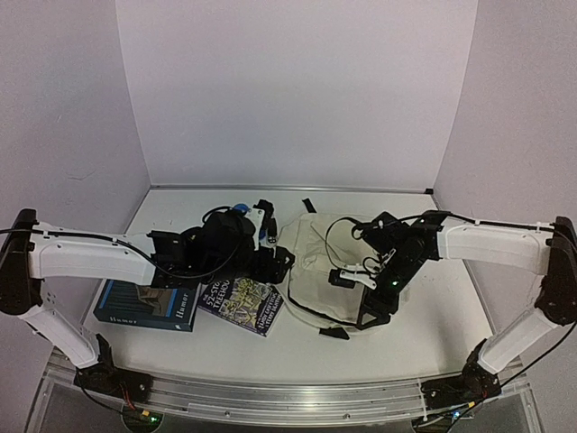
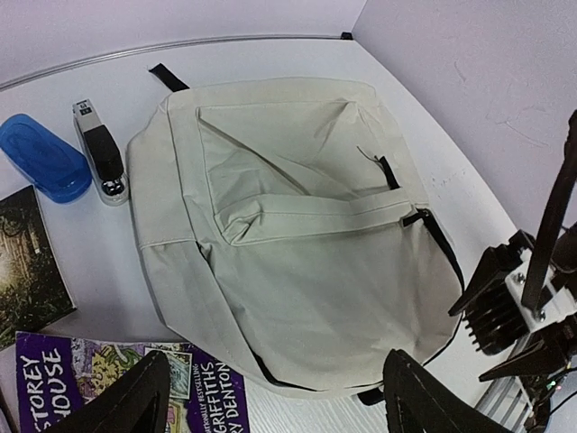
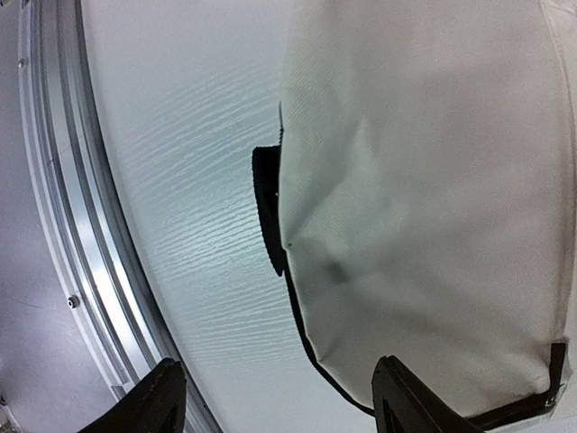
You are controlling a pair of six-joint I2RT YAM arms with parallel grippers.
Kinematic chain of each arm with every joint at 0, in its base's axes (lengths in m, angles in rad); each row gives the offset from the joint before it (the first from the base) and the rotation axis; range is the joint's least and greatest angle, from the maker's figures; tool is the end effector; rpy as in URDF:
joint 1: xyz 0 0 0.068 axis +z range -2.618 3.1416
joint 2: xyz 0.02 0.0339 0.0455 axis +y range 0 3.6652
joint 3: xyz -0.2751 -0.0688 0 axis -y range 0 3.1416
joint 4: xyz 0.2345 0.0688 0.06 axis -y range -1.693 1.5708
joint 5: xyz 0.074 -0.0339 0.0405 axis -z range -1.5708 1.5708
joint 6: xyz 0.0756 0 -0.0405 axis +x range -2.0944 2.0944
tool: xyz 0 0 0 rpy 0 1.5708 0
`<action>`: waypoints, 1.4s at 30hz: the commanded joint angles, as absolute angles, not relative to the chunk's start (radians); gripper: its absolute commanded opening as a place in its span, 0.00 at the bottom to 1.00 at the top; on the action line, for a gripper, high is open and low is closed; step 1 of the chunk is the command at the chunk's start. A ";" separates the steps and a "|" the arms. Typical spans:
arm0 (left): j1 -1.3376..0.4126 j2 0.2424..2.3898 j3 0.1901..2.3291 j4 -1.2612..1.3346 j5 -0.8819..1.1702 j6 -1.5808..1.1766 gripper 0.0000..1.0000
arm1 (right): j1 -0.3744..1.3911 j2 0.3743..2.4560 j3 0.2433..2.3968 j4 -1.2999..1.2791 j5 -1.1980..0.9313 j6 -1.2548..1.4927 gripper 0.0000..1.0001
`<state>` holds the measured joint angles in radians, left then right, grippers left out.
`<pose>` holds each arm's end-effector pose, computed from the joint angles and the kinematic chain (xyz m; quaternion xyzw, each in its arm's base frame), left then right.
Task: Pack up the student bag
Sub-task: Unzip the student bag at the center of the board.
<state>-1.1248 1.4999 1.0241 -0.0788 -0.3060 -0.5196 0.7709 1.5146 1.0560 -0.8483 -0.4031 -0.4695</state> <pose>0.1761 -0.3155 0.2569 0.1865 0.8463 -0.2617 0.4248 0.1793 0.2155 0.1996 -0.5859 0.7751 0.2155 0.0976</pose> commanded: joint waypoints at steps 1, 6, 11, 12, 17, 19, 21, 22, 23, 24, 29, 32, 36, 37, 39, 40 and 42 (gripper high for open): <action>-1.124 1.465 1.030 -0.087 -0.341 -0.565 0.81 | 0.802 1.538 1.046 -0.773 -0.270 -0.463 0.66; -1.120 1.452 1.034 -0.107 -0.359 -0.565 0.81 | 0.817 1.580 1.039 -0.720 -0.190 -0.453 0.63; -1.114 1.427 1.023 -0.121 -0.378 -0.572 0.81 | 0.836 1.613 1.045 -0.700 -0.165 -0.438 0.68; -1.114 1.422 1.021 -0.126 -0.383 -0.573 0.81 | 0.839 1.618 1.045 -0.697 -0.161 -0.437 0.68; -1.107 1.387 1.005 -0.138 -0.405 -0.579 0.82 | 0.848 1.628 1.051 -0.698 -0.165 -0.437 0.68; -1.103 1.378 0.999 -0.138 -0.408 -0.579 0.82 | 0.852 1.633 1.061 -0.724 -0.190 -0.447 0.69; -1.099 1.372 0.997 -0.139 -0.408 -0.579 0.82 | 0.863 1.640 1.069 -0.745 -0.191 -0.452 0.69; -1.097 1.371 0.996 -0.141 -0.409 -0.578 0.82 | 0.865 1.642 1.071 -0.746 -0.181 -0.454 0.69; -1.096 1.369 0.996 -0.141 -0.410 -0.579 0.82 | 0.866 1.644 1.073 -0.747 -0.172 -0.456 0.68; -1.096 1.368 0.996 -0.140 -0.410 -0.579 0.82 | 0.866 1.646 1.076 -0.747 -0.162 -0.459 0.66; -1.095 1.370 0.993 -0.137 -0.409 -0.581 0.81 | 0.866 1.649 1.104 -0.747 -0.129 -0.455 0.39; -1.094 1.364 0.980 -0.128 -0.408 -0.588 0.81 | 0.866 1.628 1.131 -0.753 -0.120 -0.445 0.30; -1.094 1.355 0.964 -0.119 -0.409 -0.594 0.81 | 0.866 1.601 1.168 -0.762 -0.094 -0.444 0.16; -1.094 1.354 0.961 -0.118 -0.410 -0.595 0.80 | 0.865 1.598 1.175 -0.763 -0.080 -0.447 0.11; -1.094 1.352 0.957 -0.116 -0.412 -0.595 0.80 | 0.864 1.597 1.189 -0.766 -0.054 -0.452 0.03; -1.093 1.352 0.954 -0.115 -0.414 -0.595 0.80 | 0.863 1.597 1.199 -0.767 -0.044 -0.454 0.00; -1.093 1.350 0.952 -0.115 -0.416 -0.595 0.80 | 0.860 1.595 1.216 -0.771 -0.029 -0.457 0.00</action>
<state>-1.0985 1.3879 0.9547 -0.1315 -0.3919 -0.5816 0.8608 1.6372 1.1549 -0.7651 -0.0955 -0.4492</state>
